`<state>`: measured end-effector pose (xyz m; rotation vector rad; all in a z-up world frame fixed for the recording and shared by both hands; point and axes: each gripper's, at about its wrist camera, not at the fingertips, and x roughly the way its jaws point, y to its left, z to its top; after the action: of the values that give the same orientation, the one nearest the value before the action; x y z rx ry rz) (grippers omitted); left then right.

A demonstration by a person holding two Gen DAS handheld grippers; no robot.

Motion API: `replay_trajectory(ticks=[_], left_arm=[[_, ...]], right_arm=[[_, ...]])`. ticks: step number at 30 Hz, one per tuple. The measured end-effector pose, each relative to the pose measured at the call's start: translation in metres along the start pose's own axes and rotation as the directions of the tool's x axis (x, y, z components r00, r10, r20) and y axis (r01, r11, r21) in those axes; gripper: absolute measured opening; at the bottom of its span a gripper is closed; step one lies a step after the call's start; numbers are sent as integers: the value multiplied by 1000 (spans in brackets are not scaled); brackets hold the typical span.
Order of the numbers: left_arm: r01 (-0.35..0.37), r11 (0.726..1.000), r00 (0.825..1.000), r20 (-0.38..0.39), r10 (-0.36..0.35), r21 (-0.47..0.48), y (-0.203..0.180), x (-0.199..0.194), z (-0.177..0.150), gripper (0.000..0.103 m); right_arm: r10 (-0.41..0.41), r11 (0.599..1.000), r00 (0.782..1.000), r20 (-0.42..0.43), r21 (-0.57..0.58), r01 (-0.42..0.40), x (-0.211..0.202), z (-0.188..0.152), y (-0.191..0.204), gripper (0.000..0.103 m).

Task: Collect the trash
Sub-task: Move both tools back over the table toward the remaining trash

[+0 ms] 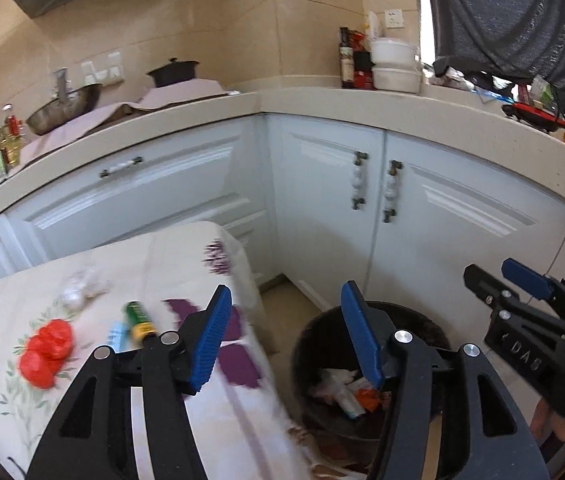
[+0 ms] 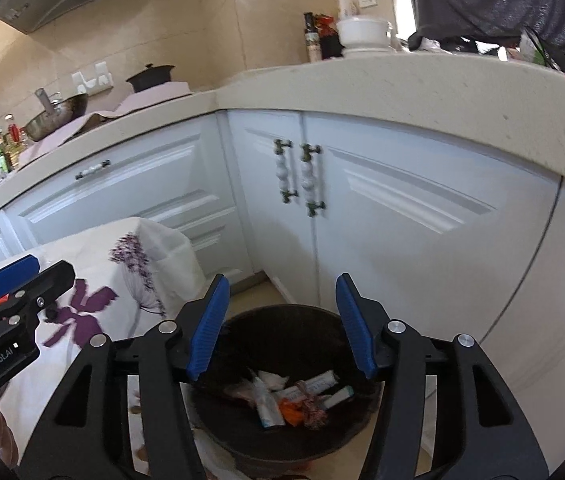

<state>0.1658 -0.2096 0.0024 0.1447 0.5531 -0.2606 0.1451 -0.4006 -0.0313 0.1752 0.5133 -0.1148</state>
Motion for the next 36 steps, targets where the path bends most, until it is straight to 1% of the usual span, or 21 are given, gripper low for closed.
replay_trajectory(ticks=[5,11,16,21,25,28,34,36], left_arm=[[-63,997,998,-6,63,-48,41,-13,-7,57],[-164,980,986,-24,162,-109,97,-27,-22,57],[-254,953,967,-56,248,-163,147,-35,-36,57],[-315,927,949,-79,306,-202,184,-42,-47,57],[-342,913,940,-91,330,-224,206,-45,-53,57],[-348,908,937,-103,333,-235,218,-43,-57,57],[-322,911,946,-127,298,-258,234,-35,-61,61],[-308,917,950,-130,283,-254,235,-31,-62,65]], right_arm=[[69,997,998,-1,-23,-69,-2,3,35,54],[146,987,989,-16,-62,-147,1,5,83,54],[203,973,979,-34,-105,-205,1,4,124,54],[249,956,967,-52,-148,-254,1,2,159,54],[273,944,960,-70,-175,-281,4,1,183,54],[286,934,954,-89,-198,-298,8,-1,200,54],[291,922,948,-130,-227,-315,21,-5,226,54],[290,920,946,-145,-230,-317,26,-6,231,54]])
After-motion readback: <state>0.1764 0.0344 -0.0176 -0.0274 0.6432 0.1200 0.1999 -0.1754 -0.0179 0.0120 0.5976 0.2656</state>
